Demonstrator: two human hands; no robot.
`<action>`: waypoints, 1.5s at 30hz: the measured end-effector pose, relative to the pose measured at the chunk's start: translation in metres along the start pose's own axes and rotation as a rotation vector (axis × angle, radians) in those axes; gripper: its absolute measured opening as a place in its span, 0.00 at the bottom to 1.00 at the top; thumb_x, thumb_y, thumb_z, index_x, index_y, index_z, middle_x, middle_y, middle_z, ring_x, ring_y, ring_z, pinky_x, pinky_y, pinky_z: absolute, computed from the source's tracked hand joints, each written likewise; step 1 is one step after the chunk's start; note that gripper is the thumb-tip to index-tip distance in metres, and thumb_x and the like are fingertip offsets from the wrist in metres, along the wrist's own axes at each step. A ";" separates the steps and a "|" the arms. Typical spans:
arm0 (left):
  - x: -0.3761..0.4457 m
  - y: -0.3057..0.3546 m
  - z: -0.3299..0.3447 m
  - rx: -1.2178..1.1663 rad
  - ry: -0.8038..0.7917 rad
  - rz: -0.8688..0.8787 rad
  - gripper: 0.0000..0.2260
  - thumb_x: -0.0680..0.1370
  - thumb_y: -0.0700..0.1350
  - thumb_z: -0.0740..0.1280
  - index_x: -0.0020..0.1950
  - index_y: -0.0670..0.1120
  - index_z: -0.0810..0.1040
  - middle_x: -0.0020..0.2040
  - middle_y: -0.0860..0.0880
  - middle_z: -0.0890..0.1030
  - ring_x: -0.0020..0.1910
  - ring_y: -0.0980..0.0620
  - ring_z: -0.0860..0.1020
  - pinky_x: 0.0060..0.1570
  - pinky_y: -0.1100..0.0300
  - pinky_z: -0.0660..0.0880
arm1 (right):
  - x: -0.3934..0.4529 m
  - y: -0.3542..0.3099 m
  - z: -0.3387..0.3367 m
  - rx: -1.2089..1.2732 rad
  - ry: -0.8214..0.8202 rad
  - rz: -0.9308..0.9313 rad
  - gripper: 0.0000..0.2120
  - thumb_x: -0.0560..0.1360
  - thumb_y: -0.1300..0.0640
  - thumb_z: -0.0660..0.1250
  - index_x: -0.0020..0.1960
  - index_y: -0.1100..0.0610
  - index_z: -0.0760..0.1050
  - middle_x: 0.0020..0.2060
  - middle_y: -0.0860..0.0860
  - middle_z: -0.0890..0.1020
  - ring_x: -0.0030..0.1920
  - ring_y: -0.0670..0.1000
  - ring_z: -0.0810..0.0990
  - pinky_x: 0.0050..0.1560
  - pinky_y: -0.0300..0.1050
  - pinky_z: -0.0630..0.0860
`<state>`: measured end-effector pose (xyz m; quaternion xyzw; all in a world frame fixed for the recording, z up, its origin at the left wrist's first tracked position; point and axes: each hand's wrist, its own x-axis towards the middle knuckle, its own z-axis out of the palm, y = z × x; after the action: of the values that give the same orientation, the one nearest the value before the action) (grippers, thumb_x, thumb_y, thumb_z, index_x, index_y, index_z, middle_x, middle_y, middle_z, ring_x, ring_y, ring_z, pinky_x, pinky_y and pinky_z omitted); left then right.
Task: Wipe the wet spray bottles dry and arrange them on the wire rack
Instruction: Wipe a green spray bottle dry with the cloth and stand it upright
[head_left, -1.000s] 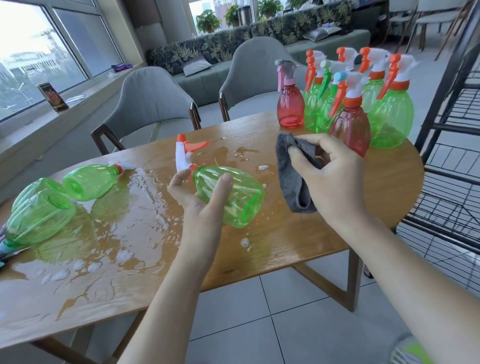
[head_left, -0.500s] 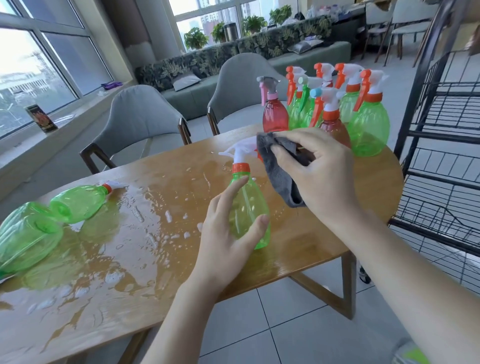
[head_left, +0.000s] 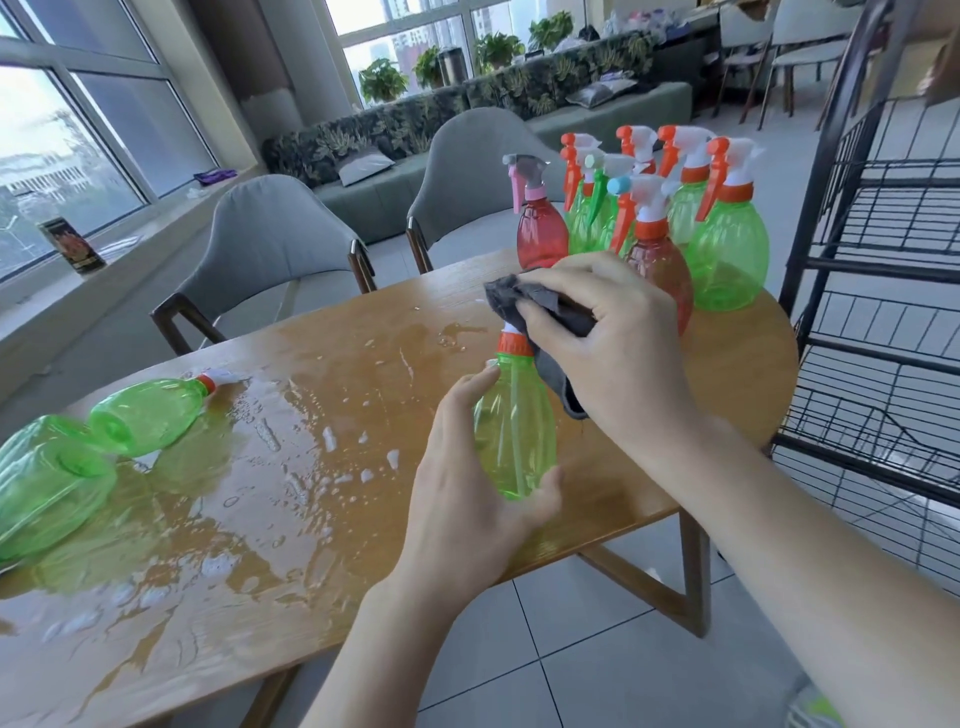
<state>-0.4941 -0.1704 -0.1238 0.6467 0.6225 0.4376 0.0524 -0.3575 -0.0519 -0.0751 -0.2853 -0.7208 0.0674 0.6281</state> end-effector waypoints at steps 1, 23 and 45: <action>0.000 0.000 0.001 -0.003 0.009 0.001 0.42 0.71 0.45 0.83 0.73 0.68 0.61 0.72 0.59 0.74 0.71 0.61 0.73 0.65 0.76 0.65 | 0.000 -0.001 0.001 0.004 -0.014 -0.015 0.09 0.76 0.64 0.74 0.56 0.62 0.86 0.50 0.54 0.84 0.49 0.42 0.78 0.55 0.24 0.70; -0.001 -0.009 -0.008 -0.124 0.046 -0.113 0.37 0.70 0.45 0.83 0.71 0.60 0.67 0.63 0.61 0.79 0.62 0.65 0.76 0.56 0.76 0.68 | -0.025 0.020 0.001 -0.132 -0.063 0.016 0.10 0.77 0.64 0.73 0.58 0.64 0.84 0.49 0.58 0.82 0.48 0.47 0.76 0.53 0.24 0.67; -0.004 -0.011 -0.014 -0.125 0.050 -0.122 0.38 0.67 0.51 0.83 0.65 0.73 0.63 0.61 0.79 0.73 0.63 0.71 0.74 0.66 0.58 0.69 | -0.008 0.016 0.012 0.550 0.023 0.793 0.07 0.81 0.57 0.68 0.47 0.53 0.84 0.43 0.51 0.87 0.47 0.56 0.85 0.51 0.59 0.80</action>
<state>-0.5110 -0.1779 -0.1236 0.5920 0.6331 0.4879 0.1035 -0.3629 -0.0392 -0.0918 -0.3622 -0.5049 0.4866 0.6141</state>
